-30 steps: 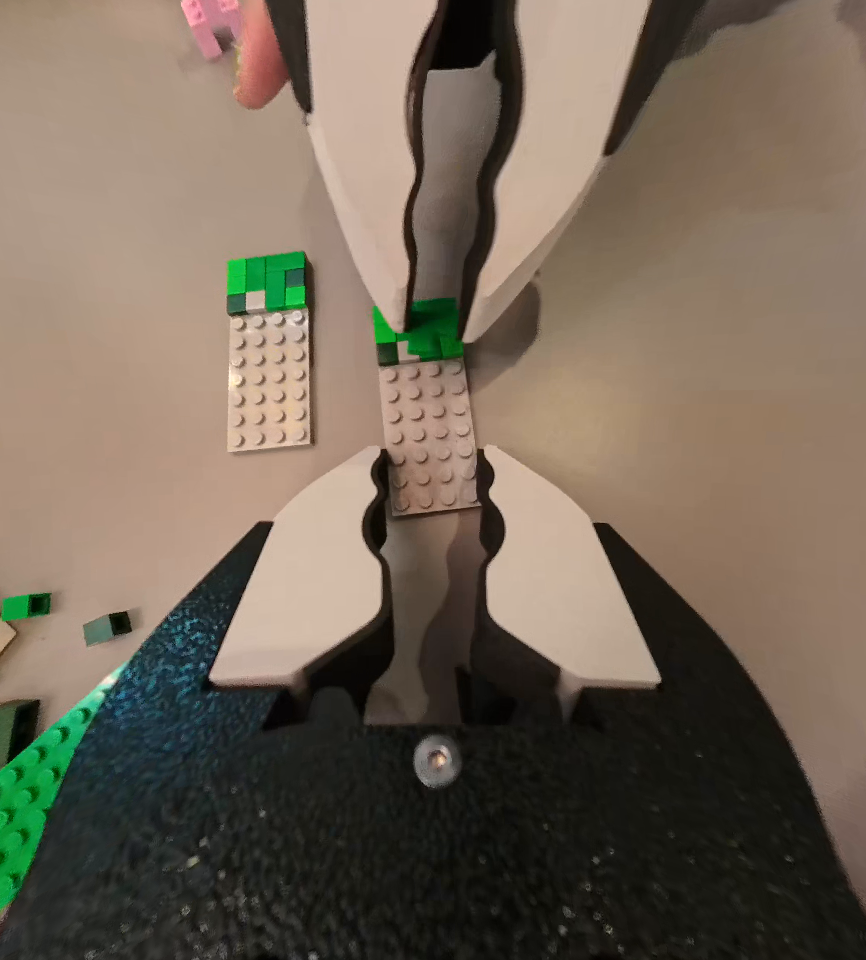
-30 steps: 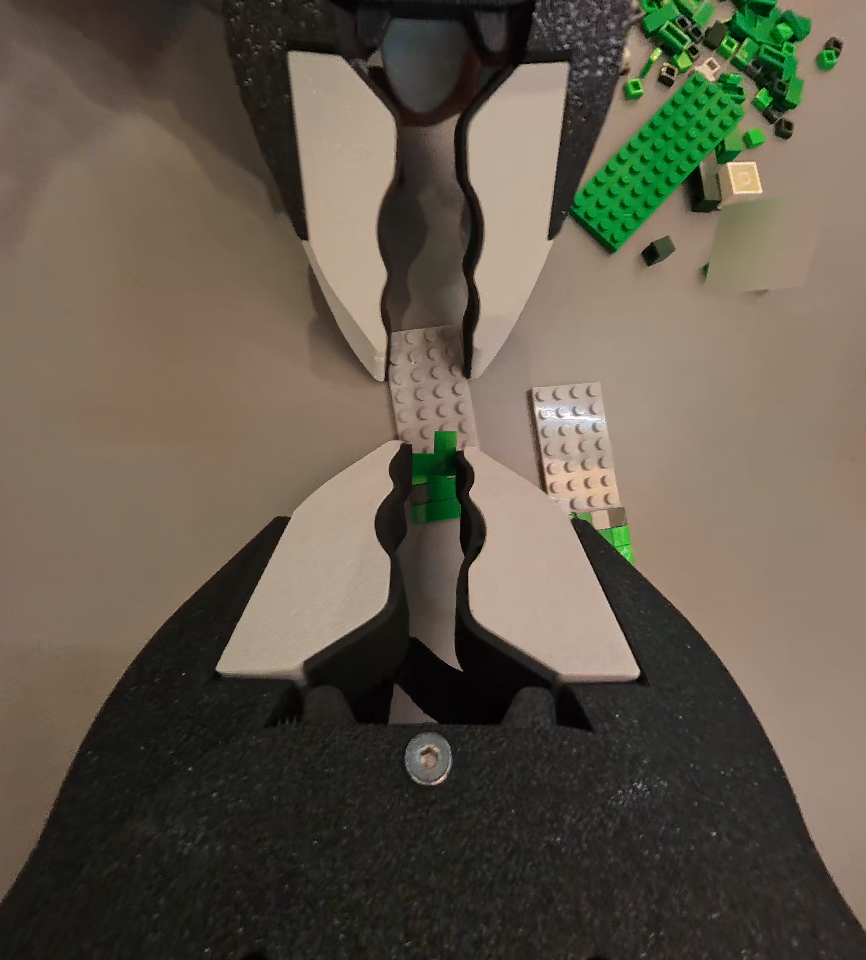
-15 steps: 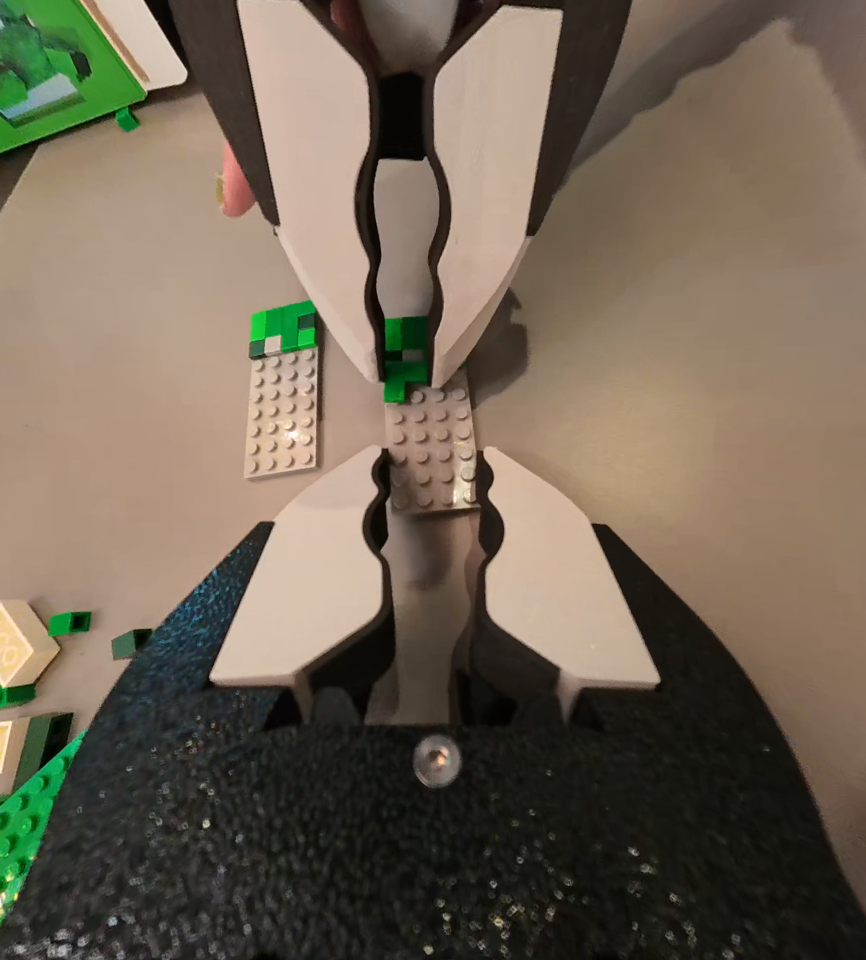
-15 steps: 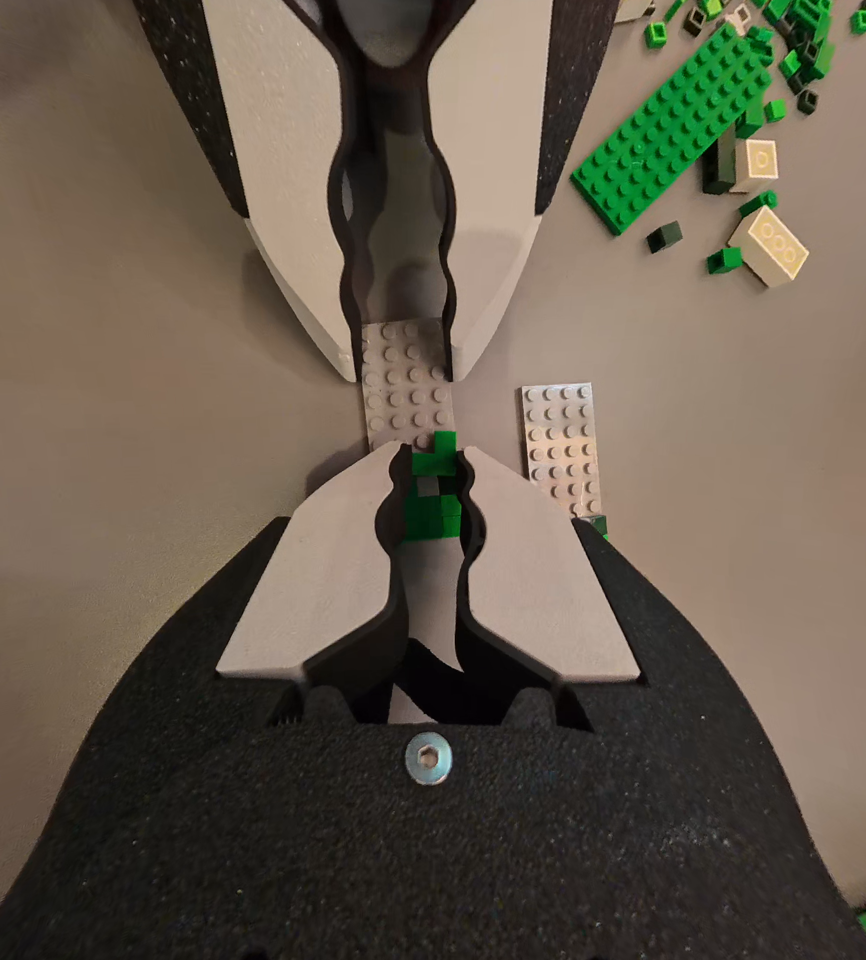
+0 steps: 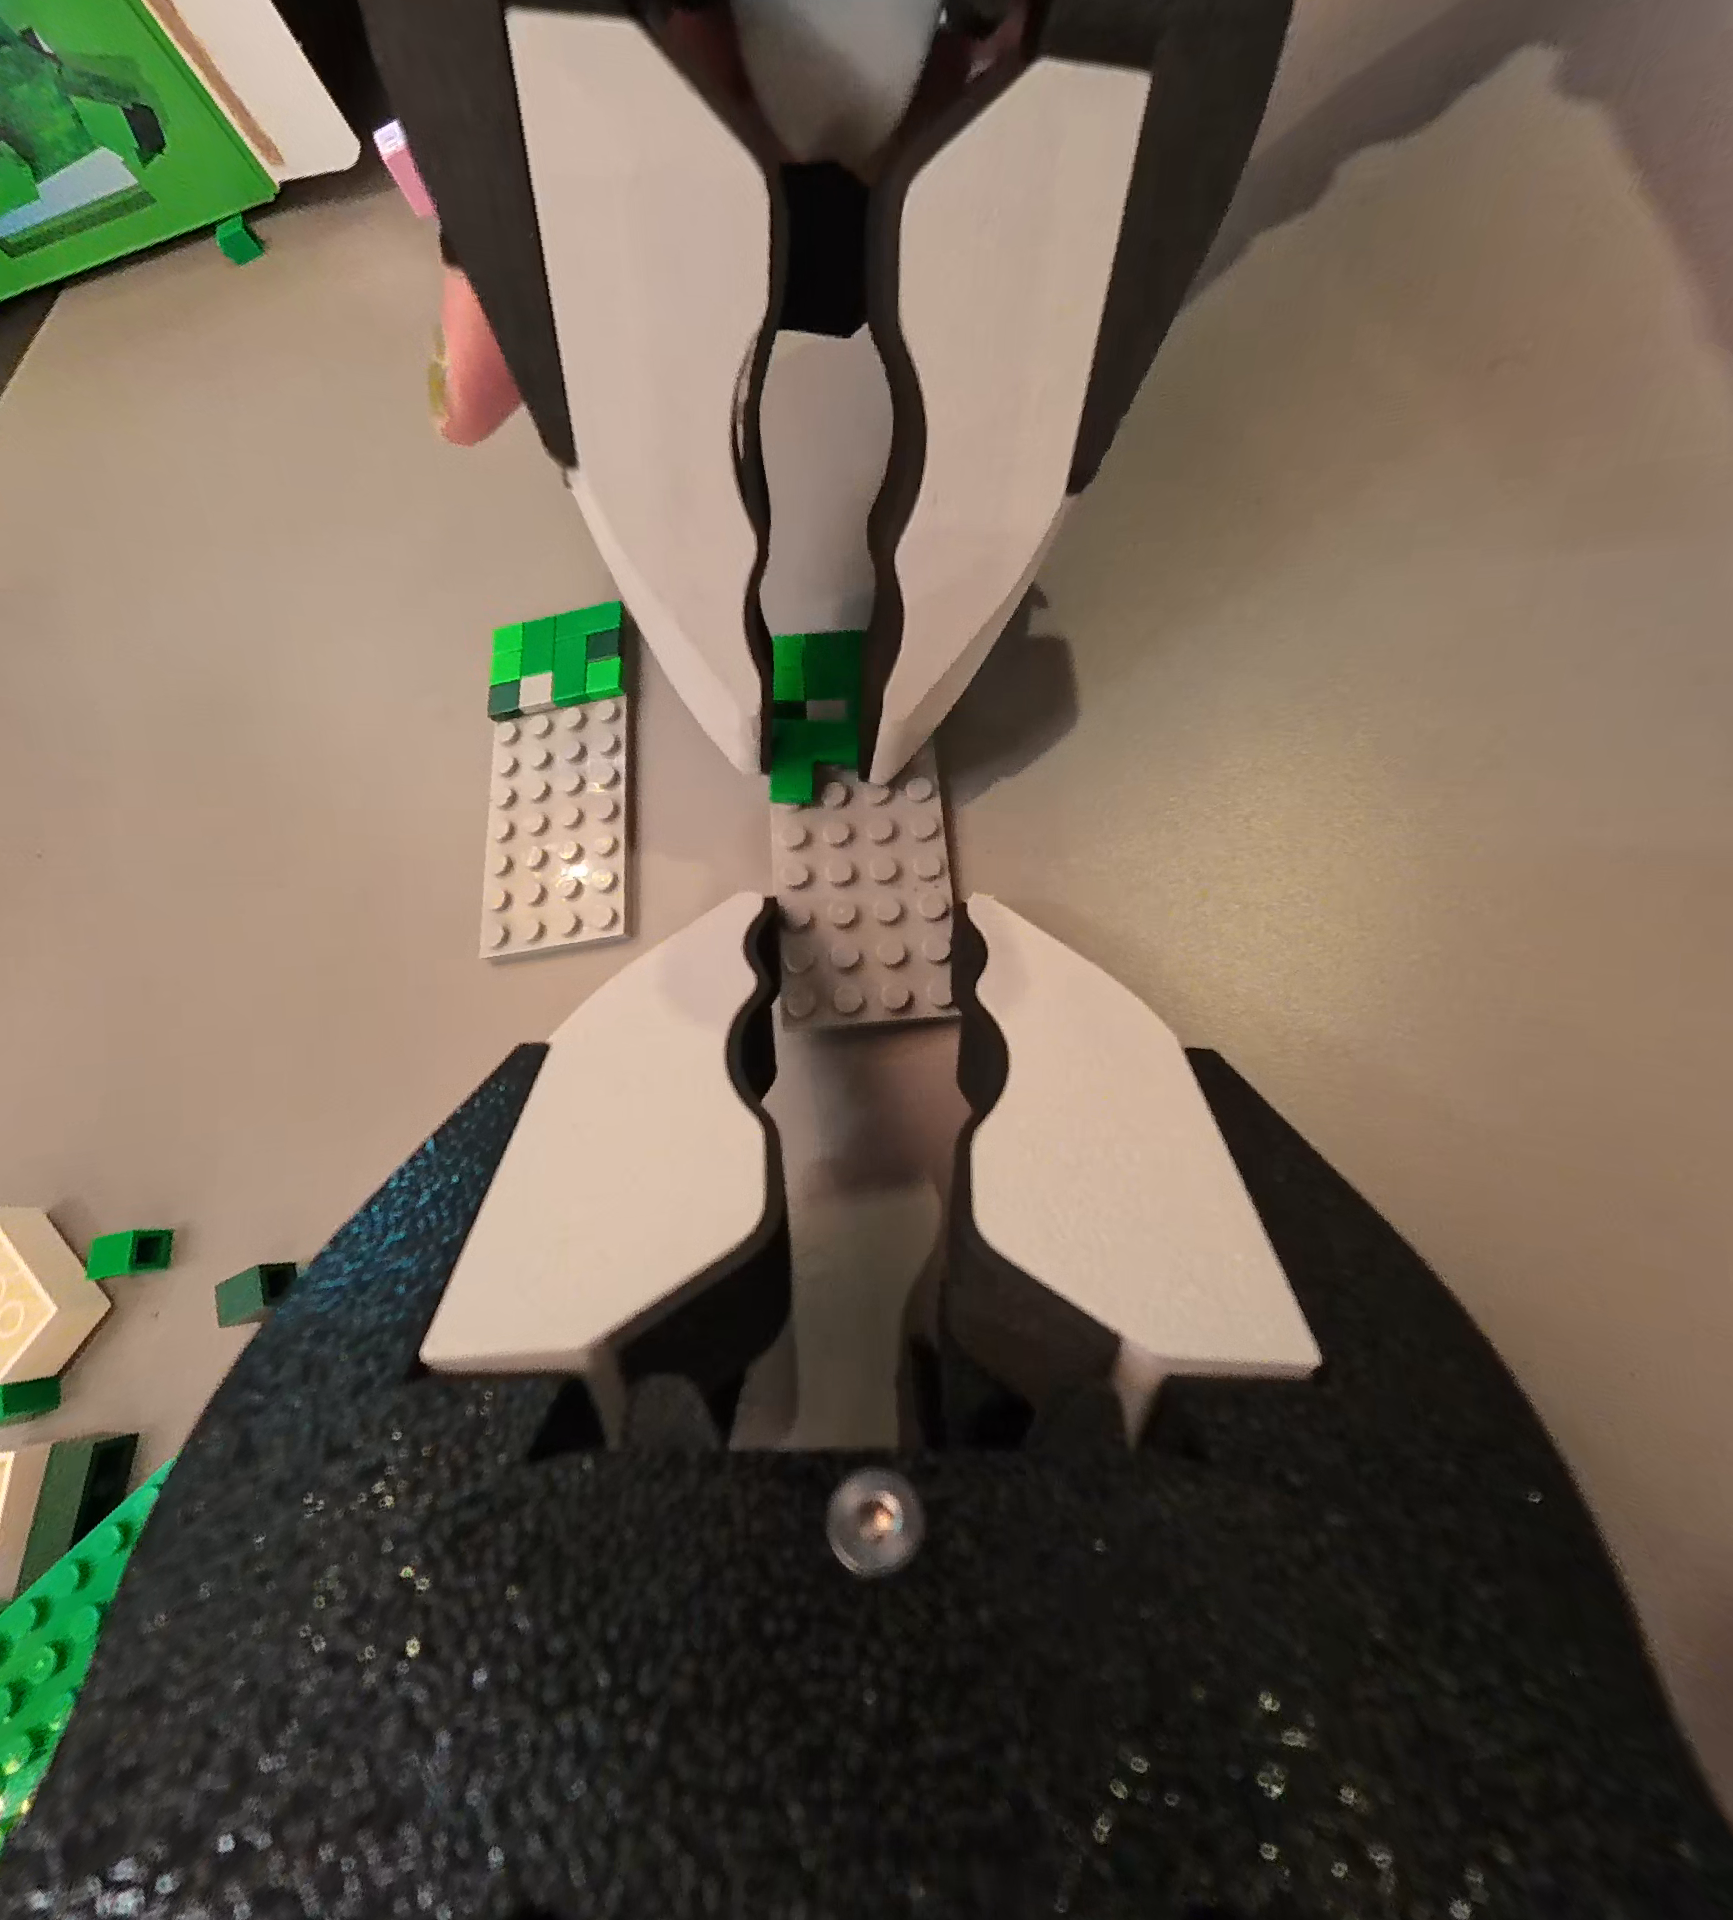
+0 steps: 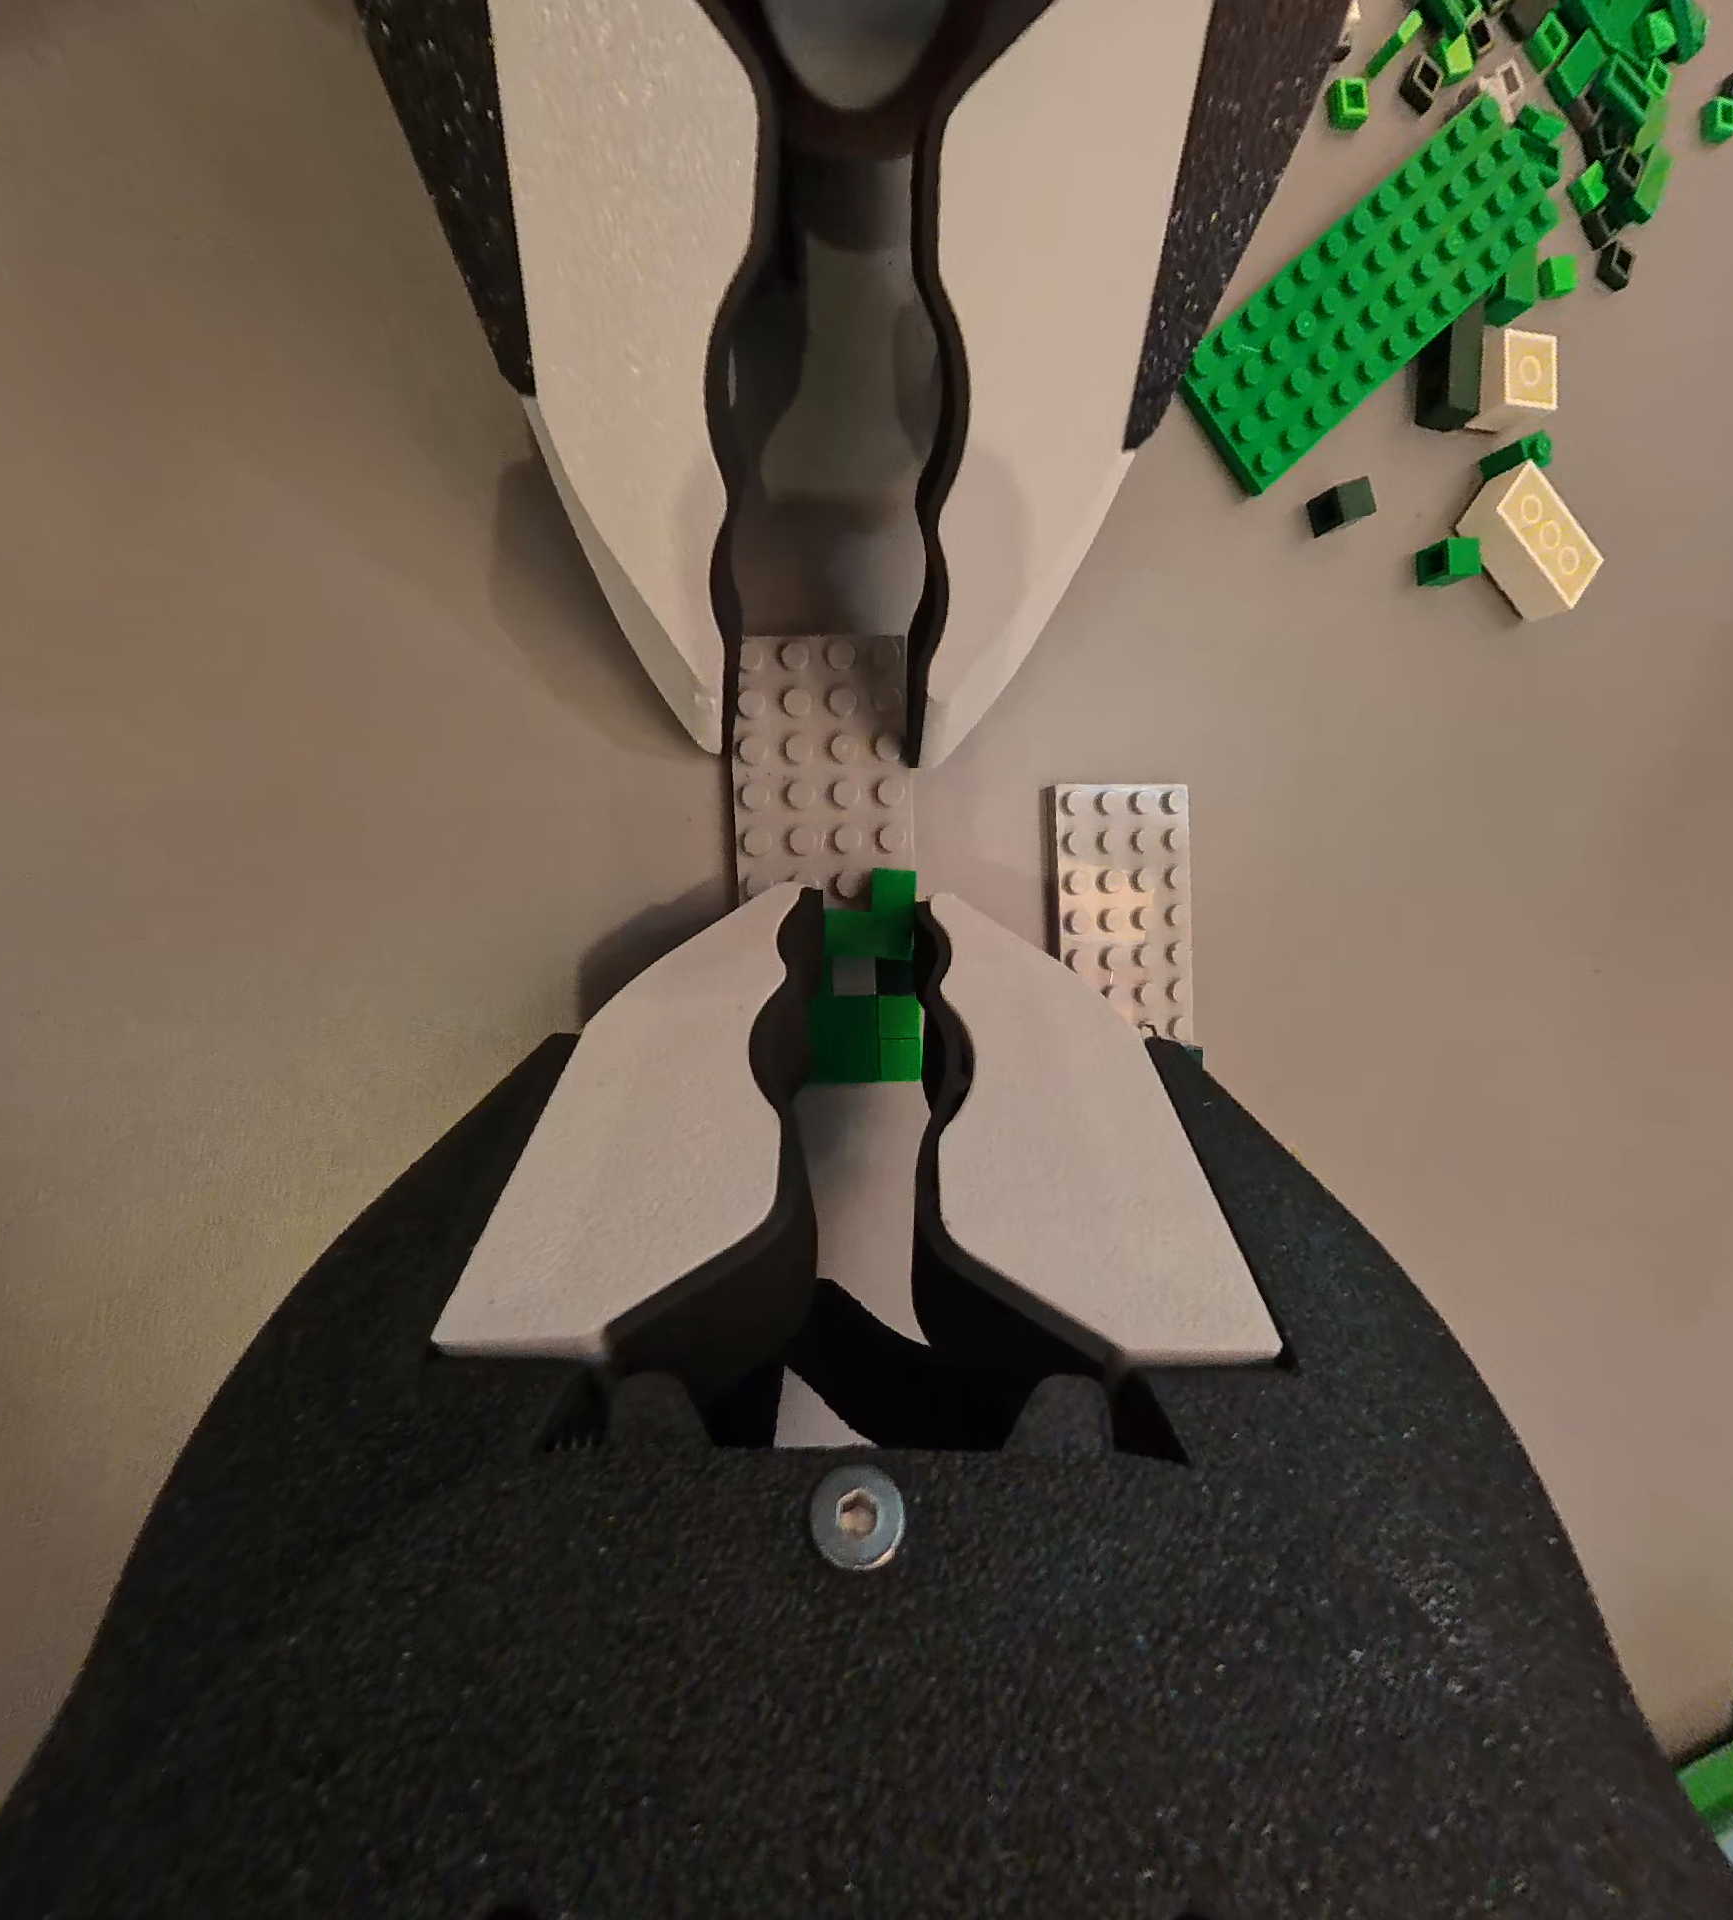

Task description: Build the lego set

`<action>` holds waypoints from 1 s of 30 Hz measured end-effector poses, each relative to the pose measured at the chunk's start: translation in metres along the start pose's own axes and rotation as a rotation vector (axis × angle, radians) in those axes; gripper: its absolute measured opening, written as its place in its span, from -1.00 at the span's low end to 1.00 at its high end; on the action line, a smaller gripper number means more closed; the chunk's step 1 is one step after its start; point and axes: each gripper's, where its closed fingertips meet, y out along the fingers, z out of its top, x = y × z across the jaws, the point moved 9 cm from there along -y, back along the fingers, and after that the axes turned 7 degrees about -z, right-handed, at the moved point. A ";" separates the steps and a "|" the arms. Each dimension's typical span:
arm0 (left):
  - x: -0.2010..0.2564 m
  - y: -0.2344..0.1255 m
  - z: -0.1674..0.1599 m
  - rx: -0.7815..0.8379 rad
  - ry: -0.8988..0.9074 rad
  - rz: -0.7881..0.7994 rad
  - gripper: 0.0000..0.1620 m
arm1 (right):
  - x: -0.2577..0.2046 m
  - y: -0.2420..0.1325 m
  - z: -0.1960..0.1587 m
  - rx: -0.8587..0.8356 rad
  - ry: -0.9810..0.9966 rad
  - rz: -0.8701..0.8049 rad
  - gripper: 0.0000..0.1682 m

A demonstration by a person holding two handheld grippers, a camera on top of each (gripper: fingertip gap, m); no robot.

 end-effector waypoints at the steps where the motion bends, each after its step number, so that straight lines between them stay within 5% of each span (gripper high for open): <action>1: 0.000 0.000 0.000 0.000 -0.001 0.000 -0.62 | 0.000 0.000 0.000 0.000 -0.003 -0.001 -0.81; 8: 0.000 0.000 0.000 -0.001 -0.003 -0.003 -0.62 | 0.004 -0.006 -0.002 0.032 0.018 0.039 -0.69; 17: 0.004 -0.001 0.000 0.017 0.061 -0.008 -0.62 | 0.038 0.000 -0.026 0.079 0.632 0.513 -0.52; 30: 0.006 -0.001 0.000 0.022 0.081 -0.005 -0.62 | 0.038 0.016 -0.021 -0.002 0.610 0.583 -0.71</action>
